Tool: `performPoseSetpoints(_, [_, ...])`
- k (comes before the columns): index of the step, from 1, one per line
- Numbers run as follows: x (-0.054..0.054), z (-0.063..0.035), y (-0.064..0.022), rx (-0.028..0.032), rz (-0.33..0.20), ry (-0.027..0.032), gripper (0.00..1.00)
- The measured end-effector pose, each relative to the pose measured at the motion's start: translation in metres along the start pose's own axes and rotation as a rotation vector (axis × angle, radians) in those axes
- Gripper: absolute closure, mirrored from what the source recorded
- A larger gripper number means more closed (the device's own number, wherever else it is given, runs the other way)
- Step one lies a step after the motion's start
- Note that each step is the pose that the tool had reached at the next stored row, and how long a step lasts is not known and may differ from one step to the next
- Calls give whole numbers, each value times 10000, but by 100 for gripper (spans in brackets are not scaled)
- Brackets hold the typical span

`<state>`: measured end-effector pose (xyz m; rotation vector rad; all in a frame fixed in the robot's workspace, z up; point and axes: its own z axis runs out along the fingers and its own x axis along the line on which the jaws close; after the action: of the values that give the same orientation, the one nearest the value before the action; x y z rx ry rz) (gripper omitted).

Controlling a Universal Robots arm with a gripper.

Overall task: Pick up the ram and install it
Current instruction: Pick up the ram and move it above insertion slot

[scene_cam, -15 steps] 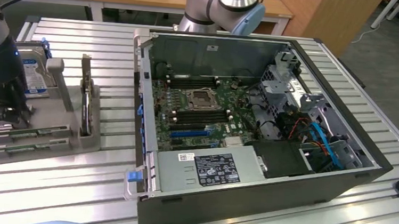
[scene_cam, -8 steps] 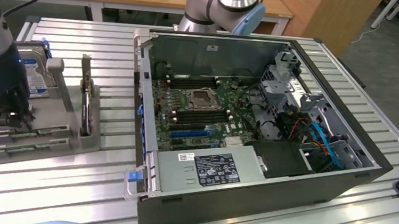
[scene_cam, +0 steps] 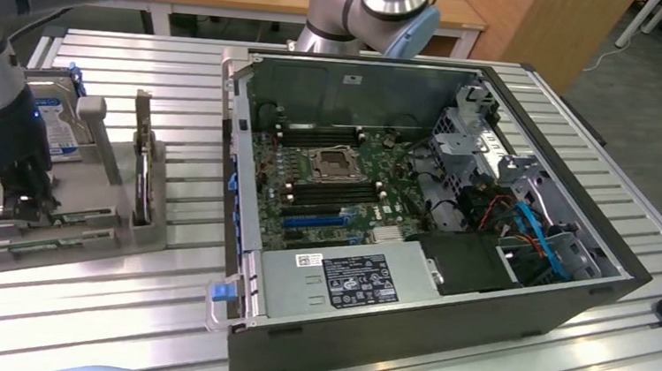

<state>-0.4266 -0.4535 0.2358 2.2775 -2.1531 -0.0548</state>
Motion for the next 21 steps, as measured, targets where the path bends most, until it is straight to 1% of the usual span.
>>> performPoseSetpoints(2, [8,77,24,0,1,0,70])
performPoseSetpoints(5, [25,113,43,1,0,-1,70])
performPoseSetpoints(11, [93,160,61,0,0,-1,70])
performPoseSetpoints(21, [116,283,68,1,0,-1,70])
